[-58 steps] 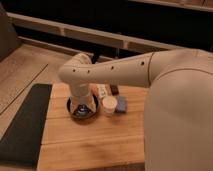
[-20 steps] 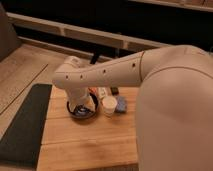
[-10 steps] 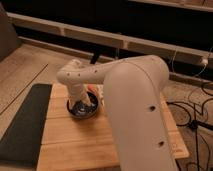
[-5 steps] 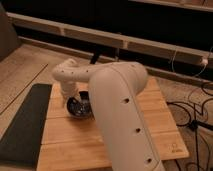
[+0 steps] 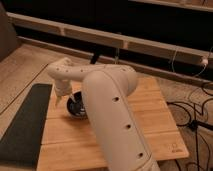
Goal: Drag the ceramic bowl in a circle
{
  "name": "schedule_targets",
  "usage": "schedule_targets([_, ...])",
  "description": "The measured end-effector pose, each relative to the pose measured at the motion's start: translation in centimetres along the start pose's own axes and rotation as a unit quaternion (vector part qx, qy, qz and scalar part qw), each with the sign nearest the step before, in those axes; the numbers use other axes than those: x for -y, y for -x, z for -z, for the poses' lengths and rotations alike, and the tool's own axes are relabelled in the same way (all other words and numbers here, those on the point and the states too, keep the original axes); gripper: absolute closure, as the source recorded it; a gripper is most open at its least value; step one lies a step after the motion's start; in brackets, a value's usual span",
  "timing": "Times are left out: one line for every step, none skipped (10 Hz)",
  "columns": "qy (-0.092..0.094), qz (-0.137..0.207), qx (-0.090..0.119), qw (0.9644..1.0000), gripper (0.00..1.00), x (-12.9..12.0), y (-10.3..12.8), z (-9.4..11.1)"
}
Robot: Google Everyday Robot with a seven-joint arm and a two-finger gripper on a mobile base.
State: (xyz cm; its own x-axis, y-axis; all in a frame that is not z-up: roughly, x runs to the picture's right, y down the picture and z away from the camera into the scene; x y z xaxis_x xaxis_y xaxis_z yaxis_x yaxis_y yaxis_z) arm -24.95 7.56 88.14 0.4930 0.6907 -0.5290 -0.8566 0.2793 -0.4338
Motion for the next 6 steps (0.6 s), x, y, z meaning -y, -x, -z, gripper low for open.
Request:
schedule_targets([-0.006,-0.008,-0.002,1.0,0.35,0.4,-0.4,0.2])
schedule_targets([-0.02,-0.022,-0.01,0.9995,0.35,1.4,-1.4,0.7])
schedule_targets([-0.038,-0.039,-0.019,0.9983,0.35,2.6,-2.5,1.3])
schedule_targets([-0.054,-0.051,-0.027,0.9969,0.35,3.3,-3.3,1.7])
schedule_targets([-0.06,-0.056,-0.032,0.9961,0.35,3.5,-3.6,1.7])
schedule_targets([-0.062,-0.058,-0.036,0.9957,0.35,3.5,-3.6,1.5])
